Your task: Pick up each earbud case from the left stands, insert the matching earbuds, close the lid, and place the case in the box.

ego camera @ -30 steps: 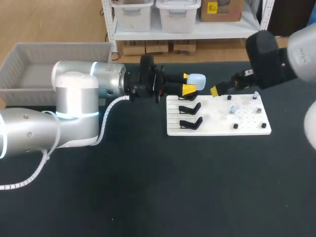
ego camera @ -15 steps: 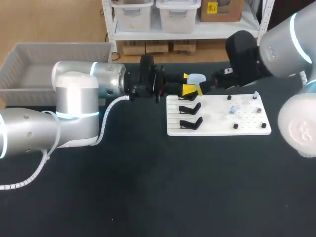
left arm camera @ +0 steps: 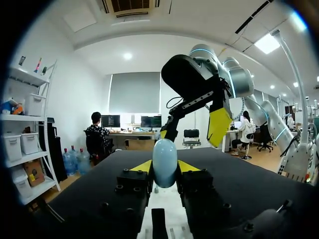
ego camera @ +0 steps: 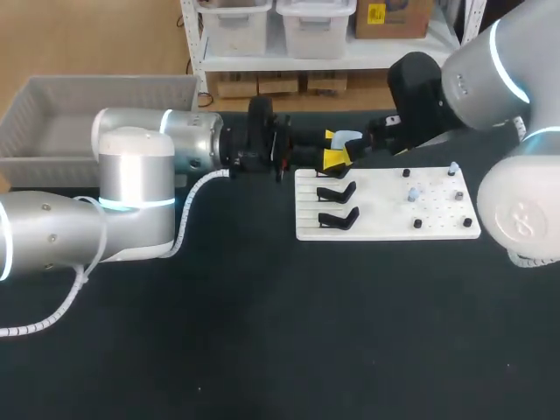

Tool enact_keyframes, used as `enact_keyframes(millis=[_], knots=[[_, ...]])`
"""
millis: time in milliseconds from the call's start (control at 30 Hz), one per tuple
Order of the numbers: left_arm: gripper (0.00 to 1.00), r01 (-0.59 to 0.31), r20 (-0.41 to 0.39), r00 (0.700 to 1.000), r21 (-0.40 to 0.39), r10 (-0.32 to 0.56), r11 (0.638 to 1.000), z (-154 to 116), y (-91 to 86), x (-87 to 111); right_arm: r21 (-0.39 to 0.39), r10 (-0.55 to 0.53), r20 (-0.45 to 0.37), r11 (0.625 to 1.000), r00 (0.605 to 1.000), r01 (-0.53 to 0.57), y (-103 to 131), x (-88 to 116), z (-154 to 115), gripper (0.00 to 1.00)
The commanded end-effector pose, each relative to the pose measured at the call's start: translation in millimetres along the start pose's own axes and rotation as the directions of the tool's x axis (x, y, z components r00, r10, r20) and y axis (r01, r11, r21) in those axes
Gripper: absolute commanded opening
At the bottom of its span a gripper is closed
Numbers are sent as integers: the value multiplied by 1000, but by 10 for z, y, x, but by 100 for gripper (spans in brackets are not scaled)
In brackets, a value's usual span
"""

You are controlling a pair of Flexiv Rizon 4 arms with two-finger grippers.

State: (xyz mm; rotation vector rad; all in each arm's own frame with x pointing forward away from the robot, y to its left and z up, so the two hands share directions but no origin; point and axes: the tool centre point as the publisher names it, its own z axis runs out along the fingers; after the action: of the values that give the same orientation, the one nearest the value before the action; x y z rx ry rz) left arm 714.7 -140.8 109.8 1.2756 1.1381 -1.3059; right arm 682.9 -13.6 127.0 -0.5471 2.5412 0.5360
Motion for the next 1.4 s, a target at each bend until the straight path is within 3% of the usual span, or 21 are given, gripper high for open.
enact_keyframes(millis=[33, 1400], knots=[[0, 1, 6, 1000, 3, -1, 1000, 2, 15, 30, 7, 5, -6, 1000, 1000, -5, -24, -43, 42, 100], [0, 1, 6, 1000, 3, -1, 1000, 2, 15, 30, 82, 83, 23, 993, 996, -84, -280, -162, 96, 100]])
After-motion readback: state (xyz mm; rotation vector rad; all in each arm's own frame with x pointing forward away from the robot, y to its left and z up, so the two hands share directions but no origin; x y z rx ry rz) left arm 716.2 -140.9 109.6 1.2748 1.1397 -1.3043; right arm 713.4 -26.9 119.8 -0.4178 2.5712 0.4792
